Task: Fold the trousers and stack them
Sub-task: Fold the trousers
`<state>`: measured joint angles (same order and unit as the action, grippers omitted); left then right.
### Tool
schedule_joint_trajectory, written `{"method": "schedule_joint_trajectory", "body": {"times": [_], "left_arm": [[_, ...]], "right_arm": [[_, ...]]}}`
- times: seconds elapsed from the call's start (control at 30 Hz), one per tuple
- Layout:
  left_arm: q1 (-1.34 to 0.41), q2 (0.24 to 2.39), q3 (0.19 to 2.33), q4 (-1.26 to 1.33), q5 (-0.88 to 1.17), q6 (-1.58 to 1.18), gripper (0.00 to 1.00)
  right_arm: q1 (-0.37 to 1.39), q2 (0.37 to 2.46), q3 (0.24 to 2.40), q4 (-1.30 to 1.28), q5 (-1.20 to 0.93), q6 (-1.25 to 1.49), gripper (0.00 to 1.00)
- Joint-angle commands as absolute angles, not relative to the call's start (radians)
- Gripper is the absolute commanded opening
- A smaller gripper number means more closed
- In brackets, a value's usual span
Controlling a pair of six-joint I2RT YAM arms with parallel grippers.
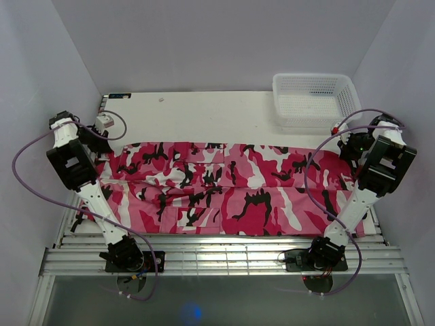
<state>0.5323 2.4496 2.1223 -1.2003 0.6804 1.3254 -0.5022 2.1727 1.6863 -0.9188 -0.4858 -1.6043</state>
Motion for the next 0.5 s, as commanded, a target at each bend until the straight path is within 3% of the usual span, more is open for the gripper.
{"method": "schedule_joint_trajectory", "body": {"times": [0.0, 0.03, 0.23, 0.47], "left_arm": [[0.535, 2.450, 2.154, -1.262, 0.658, 1.327, 0.10], [0.531, 2.441, 2.189, -1.262, 0.681, 1.298, 0.00], [0.529, 2.300, 2.139, -1.061, 0.772, 1.174, 0.00], [0.540, 2.002, 1.811, -0.697, 0.836, 1.054, 0.00]], "right_arm": [[-0.514, 2.100, 1.749, -0.925, -0.508, -1.553, 0.08], [-0.514, 2.097, 1.765, -0.927, -0.515, -1.540, 0.08], [-0.523, 2.034, 1.829, -0.923, -0.569, -1.490, 0.08], [-0.560, 1.883, 1.787, -0.927, -0.695, -1.489, 0.08]]}}
